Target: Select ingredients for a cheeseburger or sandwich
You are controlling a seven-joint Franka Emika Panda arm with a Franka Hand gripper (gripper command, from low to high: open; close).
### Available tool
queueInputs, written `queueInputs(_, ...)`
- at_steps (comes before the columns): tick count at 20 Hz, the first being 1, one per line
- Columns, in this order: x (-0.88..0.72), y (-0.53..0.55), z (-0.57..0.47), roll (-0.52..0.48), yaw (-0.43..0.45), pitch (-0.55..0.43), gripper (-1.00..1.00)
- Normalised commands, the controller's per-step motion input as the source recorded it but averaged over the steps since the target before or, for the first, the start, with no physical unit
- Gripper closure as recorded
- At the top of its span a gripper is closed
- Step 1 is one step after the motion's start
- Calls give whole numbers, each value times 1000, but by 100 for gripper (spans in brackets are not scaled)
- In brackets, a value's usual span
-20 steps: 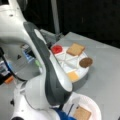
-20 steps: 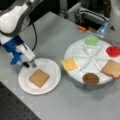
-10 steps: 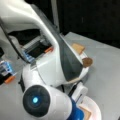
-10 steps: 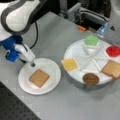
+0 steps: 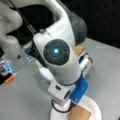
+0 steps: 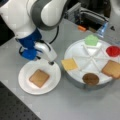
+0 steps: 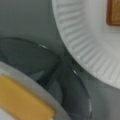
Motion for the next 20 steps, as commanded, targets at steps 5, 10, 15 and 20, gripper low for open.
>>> queueInputs(5,-701,358,24,-269,-32,-247,-100)
queueInputs(10,-457,522,47,-335,-125,-178,-100)
queueInputs(15,-287,596,29,-347,-119,-137,-100)
queueInputs(20,-216,492,-150,-283,-86,-175,-100)
